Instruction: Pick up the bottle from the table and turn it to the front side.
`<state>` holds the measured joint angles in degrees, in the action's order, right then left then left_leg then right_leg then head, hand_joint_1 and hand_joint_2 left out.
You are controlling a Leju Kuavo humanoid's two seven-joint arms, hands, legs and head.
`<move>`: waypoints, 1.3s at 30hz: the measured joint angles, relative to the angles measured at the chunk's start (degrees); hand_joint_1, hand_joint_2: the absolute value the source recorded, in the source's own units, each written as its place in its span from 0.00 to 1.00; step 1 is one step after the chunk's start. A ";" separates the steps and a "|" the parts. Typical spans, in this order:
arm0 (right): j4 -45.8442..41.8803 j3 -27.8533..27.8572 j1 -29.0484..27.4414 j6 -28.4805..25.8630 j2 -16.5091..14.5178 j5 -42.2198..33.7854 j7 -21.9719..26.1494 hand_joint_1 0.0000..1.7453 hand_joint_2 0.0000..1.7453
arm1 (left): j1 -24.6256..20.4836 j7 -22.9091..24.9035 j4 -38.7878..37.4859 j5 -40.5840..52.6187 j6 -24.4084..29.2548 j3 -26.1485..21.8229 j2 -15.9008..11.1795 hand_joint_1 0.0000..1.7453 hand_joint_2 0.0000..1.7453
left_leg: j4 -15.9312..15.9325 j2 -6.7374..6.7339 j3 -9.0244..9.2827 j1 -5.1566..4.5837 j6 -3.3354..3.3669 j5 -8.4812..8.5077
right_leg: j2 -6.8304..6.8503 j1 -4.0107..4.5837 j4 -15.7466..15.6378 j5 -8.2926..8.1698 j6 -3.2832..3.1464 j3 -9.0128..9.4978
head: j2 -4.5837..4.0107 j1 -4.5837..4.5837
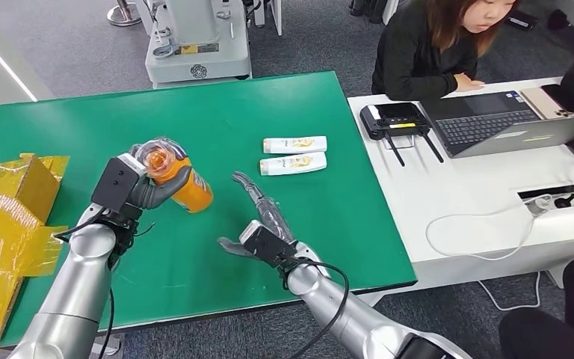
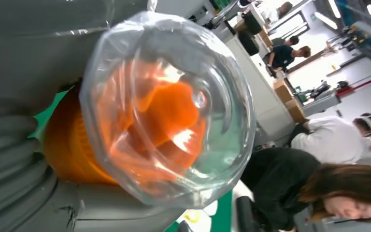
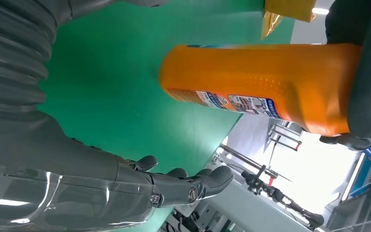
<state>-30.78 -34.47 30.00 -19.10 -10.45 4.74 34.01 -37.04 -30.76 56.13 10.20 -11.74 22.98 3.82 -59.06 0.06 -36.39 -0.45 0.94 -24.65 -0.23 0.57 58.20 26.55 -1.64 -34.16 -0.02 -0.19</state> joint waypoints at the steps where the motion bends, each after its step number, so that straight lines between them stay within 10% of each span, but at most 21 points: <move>1: -0.11 0.00 -0.08 0.00 0.05 0.00 0.00 0.00 1.00 | -0.01 -0.01 0.10 0.04 0.00 0.02 0.01 1.00 1.00 | 0.00 -0.01 0.00 0.00 0.00 0.00 | 0.00 0.00 0.00 0.00 0.00 0.00 | 0.00 0.00; 16: -0.72 0.00 -0.62 0.26 0.26 0.02 -0.28 0.00 1.00 | -0.51 -0.67 0.58 4.85 1.85 0.99 -0.09 1.00 1.00 | 0.00 0.01 0.00 0.00 0.00 0.00 | 0.01 0.00 -0.01 0.00 0.00 0.00 | 0.00 -0.01; 31: -0.56 0.01 -4.60 1.37 0.37 -0.21 0.18 0.00 1.00 | -9.88 3.07 -9.10 34.65 27.05 10.32 -5.24 1.00 1.00 | 0.01 -0.07 -0.01 0.01 0.00 0.00 | -0.08 0.01 0.02 0.00 0.00 -0.02 | 0.00 -0.01; 39: -0.45 0.43 -4.72 1.00 0.37 -0.19 0.21 0.00 1.00 | -12.48 3.61 -17.14 37.87 30.69 12.11 -6.26 1.00 1.00 | 0.01 -0.05 -0.01 0.00 0.00 0.00 | -0.06 0.00 0.02 0.00 0.00 -0.02 | 0.00 -0.01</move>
<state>-31.23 -34.04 25.28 -18.10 -10.08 4.55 34.22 -49.52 -27.15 38.99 48.07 18.96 35.09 -2.44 -59.05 0.02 -36.40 -0.45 0.94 -24.65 -0.30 0.57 58.22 26.55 -1.64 -34.18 -0.02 -0.20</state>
